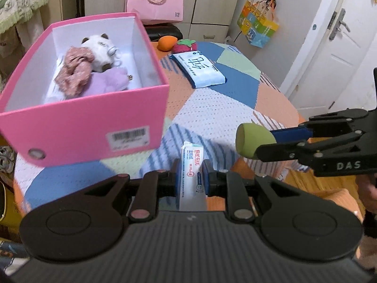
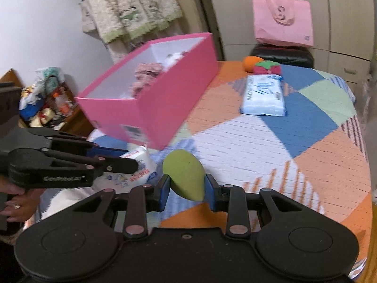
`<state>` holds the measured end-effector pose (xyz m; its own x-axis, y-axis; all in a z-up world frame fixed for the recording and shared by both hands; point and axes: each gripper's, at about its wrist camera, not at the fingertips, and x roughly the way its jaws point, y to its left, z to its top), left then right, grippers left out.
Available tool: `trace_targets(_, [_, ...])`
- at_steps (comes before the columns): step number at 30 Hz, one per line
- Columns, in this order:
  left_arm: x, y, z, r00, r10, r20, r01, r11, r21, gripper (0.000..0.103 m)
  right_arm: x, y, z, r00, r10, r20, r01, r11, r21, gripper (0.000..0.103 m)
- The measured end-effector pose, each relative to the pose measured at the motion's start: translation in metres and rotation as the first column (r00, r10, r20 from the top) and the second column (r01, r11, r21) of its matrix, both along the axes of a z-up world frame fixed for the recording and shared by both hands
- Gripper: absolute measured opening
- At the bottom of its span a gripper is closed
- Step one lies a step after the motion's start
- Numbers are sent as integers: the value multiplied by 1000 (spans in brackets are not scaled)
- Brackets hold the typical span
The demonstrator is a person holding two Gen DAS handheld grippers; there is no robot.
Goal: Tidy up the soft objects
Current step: 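Lift and carry the tube box and green sponge with both grippers over the pink box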
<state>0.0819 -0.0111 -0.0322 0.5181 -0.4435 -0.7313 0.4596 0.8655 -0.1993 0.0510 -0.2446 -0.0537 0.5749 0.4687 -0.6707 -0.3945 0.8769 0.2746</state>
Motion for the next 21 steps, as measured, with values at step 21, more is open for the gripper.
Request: trace_targets(21, [-11,89,71,961,123,249,-82,983,-167,17,5,88,66,950,178,258,-177,984,-24,37])
